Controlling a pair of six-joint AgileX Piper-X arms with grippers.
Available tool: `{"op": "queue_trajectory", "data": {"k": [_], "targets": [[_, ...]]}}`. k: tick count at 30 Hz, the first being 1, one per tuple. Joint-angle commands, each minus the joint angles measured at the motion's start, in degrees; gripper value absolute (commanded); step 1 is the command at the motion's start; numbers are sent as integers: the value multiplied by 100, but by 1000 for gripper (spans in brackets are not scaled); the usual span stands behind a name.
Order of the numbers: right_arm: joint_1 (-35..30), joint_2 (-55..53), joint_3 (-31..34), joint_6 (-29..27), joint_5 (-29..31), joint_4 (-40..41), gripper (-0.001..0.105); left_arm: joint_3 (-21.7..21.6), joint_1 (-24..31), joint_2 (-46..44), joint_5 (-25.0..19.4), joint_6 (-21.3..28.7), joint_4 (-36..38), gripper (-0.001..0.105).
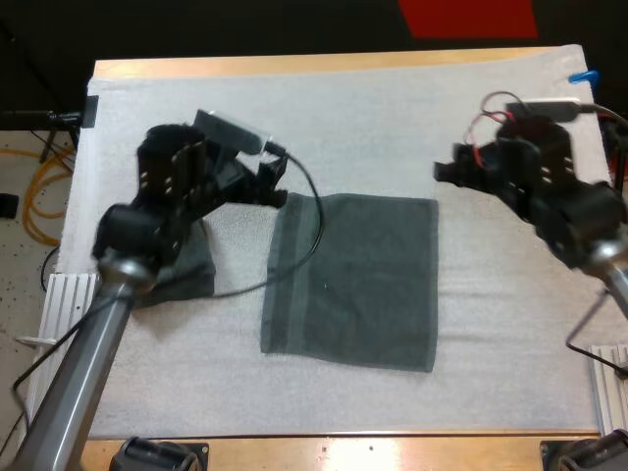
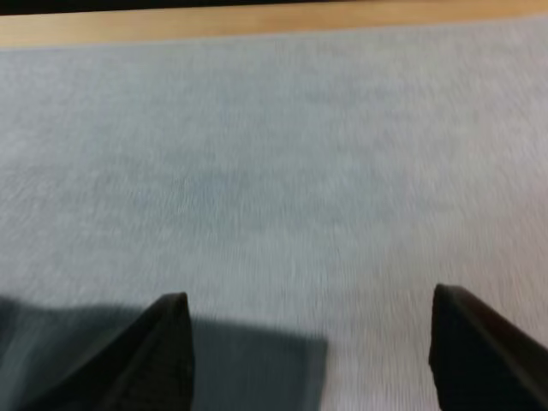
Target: Pick towel from pile fold and stack
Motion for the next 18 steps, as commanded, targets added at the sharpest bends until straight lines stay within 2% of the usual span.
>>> {"op": "queue_trajectory", "data": {"k": [1, 5, 8, 12, 18], "targets": [[-9, -289, -49, 226, -31, 520, 58, -37, -6, -314, -49, -62, 417, 67], [113, -908, 85, 513, -21, 1287, 58, 65, -7, -898, -49, -62, 1030, 67], [356, -1484, 448, 848, -22, 1633, 58, 258, -22, -1341, -49, -120, 1363, 67], [912, -2294, 1147, 1656, -22, 1885, 58, 795, -22, -2076, -49, -209, 1713, 67], [2012, -3085, 2223, 3093, -41, 1926, 58, 1614, -22, -2881, -46, -652, 1978, 67]]}}
